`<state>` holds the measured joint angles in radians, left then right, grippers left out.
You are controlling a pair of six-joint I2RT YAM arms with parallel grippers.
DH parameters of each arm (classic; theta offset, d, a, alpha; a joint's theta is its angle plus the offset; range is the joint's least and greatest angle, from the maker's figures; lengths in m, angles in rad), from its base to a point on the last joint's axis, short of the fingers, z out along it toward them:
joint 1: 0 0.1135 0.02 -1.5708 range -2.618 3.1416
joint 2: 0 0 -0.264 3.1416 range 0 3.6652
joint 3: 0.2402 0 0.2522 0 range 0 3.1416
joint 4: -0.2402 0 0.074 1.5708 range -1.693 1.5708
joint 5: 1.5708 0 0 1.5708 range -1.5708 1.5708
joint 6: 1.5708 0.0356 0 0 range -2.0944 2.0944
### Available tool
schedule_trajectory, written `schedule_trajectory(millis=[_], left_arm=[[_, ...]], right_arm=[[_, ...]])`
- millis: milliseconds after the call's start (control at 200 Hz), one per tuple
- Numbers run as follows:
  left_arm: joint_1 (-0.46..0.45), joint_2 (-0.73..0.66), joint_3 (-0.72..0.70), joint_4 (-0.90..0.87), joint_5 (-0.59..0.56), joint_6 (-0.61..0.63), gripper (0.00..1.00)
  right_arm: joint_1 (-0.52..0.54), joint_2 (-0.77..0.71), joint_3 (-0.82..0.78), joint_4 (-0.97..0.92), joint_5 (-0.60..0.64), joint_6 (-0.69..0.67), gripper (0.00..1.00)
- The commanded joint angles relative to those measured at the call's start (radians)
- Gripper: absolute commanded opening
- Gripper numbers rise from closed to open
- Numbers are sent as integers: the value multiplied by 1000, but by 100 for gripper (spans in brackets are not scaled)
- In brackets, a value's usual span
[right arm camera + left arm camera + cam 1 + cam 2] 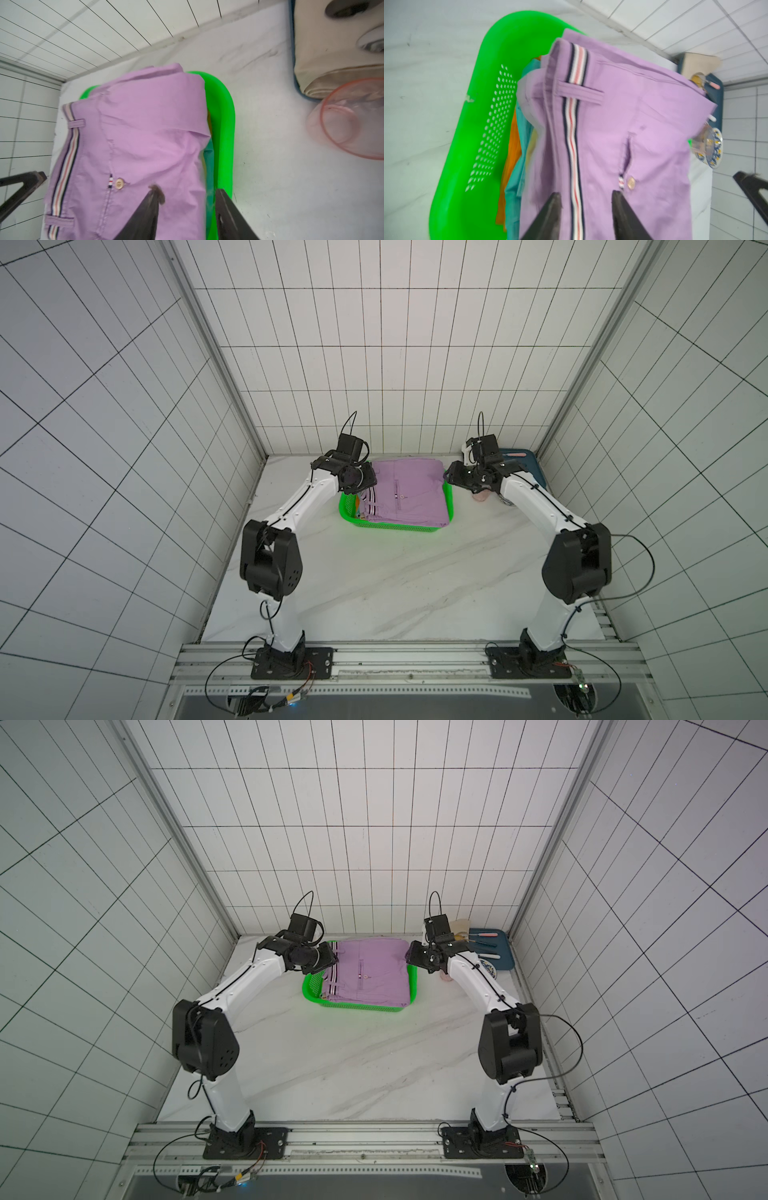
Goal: Put the folded long pants in the basket
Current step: Place the long pant in the basket.
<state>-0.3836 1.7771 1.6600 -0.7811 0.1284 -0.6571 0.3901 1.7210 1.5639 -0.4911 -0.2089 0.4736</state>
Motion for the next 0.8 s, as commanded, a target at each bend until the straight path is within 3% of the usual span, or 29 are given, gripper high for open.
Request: schedule_trajectory(millis=[0, 10, 180, 300, 560, 659, 794], left_arm=[[-70, -99, -83, -12, -90, -59, 4], [-75, -103, -87, -12, -89, -62, 0], [-115, -115, -158, 8, -52, -97, 0], [-81, -26, -158, 31, -13, -90, 0], [41, 241, -131, 13, 95, -88, 0], [43, 216, -142, 20, 69, -87, 0], [42, 98, -149, 10, 48, -98, 0]], right_arm=[[56, -119, -96, 65, 71, 28, 46], [65, -127, -102, 64, 75, 29, 46], [239, -184, -266, 97, 134, 43, 45], [240, -96, -287, 134, 37, 86, 42], [239, 146, -258, 136, -34, 157, 31], [250, 136, -268, 152, -58, 195, 31], [257, 34, -254, 112, 75, 179, 35]])
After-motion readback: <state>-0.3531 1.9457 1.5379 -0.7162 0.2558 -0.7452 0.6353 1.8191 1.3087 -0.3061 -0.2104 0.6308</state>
